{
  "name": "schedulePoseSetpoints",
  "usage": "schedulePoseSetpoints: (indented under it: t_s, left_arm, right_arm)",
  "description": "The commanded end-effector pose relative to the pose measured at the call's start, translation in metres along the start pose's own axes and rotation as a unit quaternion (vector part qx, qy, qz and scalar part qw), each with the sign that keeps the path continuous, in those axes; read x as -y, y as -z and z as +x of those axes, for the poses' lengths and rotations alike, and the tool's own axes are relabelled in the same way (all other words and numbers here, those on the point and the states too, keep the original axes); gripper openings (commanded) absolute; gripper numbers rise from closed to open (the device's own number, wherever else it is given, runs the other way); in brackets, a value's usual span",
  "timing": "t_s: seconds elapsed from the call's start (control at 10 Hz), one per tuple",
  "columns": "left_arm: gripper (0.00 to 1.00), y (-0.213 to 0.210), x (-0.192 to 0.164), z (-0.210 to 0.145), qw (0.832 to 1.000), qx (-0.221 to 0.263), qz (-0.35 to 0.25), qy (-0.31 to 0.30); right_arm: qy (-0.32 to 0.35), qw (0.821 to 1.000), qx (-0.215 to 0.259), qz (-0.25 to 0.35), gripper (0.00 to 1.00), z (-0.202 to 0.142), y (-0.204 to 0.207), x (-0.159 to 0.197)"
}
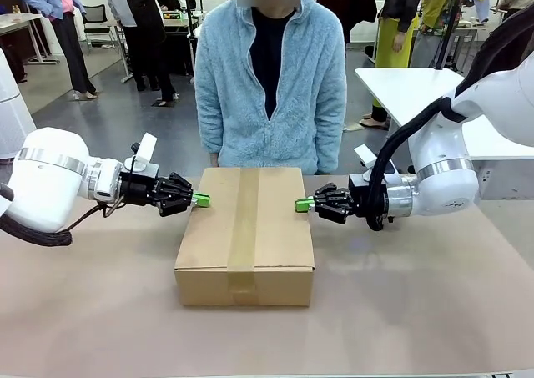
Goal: Wrap the clocks to prevent damage.
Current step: After the human seals the box with tape, release both hands from the side flaps of the Package Box.
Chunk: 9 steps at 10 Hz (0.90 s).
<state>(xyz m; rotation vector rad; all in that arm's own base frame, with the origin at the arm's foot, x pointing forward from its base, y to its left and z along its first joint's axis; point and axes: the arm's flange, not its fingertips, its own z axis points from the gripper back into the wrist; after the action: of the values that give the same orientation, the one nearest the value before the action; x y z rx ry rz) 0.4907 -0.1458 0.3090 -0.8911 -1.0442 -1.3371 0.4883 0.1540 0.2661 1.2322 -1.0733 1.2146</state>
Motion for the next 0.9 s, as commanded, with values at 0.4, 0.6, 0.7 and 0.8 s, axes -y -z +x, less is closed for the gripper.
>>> schedulePoseSetpoints:
  t_s: [0.4, 0.6, 0.7, 0.8]
  left_arm:
    - [0.01, -0.085, 0.029, 0.122, 0.983, -0.181, -0.031, 0.027]
    - [0.01, -0.117, 0.057, 0.156, 0.971, -0.237, -0.008, 0.039]
    - [0.01, -0.131, 0.069, 0.168, 0.959, -0.281, 0.003, 0.037]
    - [0.01, -0.146, 0.08, 0.176, 0.95, -0.309, 0.032, 0.028]
  right_arm:
    - [0.022, 0.968, -0.234, -0.089, 0.01, 0.16, -0.023, -0.079]
    - [0.02, 0.944, -0.295, -0.146, 0.01, 0.195, -0.028, -0.113]
    - [0.024, 0.929, -0.325, -0.177, 0.01, 0.206, -0.032, -0.126]
    - [0.029, 0.915, -0.356, -0.19, 0.01, 0.213, -0.034, -0.138]
